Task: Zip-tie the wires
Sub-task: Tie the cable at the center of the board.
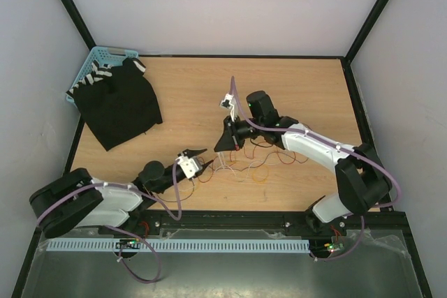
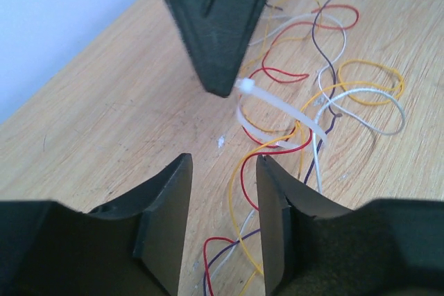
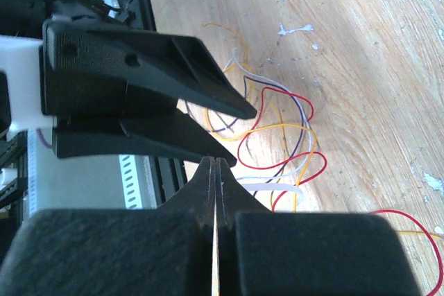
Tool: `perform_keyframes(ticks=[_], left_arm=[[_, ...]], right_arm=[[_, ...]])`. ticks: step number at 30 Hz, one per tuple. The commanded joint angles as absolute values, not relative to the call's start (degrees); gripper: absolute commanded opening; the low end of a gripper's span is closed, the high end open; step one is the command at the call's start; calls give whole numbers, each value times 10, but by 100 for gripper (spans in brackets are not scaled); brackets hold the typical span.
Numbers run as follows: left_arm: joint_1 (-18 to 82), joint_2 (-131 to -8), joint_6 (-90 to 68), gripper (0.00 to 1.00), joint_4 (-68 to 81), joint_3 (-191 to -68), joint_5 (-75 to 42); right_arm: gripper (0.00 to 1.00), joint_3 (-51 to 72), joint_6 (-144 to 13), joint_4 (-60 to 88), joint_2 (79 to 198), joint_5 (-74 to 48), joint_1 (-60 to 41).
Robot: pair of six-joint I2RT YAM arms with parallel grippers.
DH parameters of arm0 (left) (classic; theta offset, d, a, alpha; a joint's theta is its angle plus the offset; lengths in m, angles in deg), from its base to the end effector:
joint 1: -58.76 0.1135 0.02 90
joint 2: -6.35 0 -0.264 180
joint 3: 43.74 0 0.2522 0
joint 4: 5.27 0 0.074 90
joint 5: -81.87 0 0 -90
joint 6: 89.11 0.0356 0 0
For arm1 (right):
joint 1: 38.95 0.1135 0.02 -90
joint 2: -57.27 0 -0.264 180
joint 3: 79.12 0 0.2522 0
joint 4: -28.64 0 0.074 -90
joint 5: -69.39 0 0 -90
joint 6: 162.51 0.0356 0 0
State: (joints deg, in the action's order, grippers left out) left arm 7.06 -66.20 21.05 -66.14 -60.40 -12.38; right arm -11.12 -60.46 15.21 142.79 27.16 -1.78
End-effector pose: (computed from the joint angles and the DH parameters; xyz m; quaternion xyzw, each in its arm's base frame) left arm 0.1165 -0.1518 0.1660 0.4184 0.5307 -0.2243 0.7021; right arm 0.2421 0.2167 0.2504 -0.3678 0.7332 0.5080 0.2629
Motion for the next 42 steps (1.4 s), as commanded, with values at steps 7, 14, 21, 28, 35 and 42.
perform_keyframes(ticks=[7,14,21,28,35,42], left_arm=[[103,-602,170,48,-675,-596,-251],[103,-627,172,32,-675,-624,-286],[103,-634,194,30,-675,-646,-282],[103,-644,195,29,-676,-661,-299],[102,-634,185,28,-676,-667,-308],[96,-615,179,26,-677,-668,-310]], right_arm=[[0,-130,-595,169,1378,364,-22],[0,-151,-577,188,1362,392,-22],[0,-154,-564,194,1351,402,-22],[0,-157,-542,205,1336,398,-22],[0,-164,-533,214,1329,395,-22],[0,-169,-517,236,1328,395,-22]])
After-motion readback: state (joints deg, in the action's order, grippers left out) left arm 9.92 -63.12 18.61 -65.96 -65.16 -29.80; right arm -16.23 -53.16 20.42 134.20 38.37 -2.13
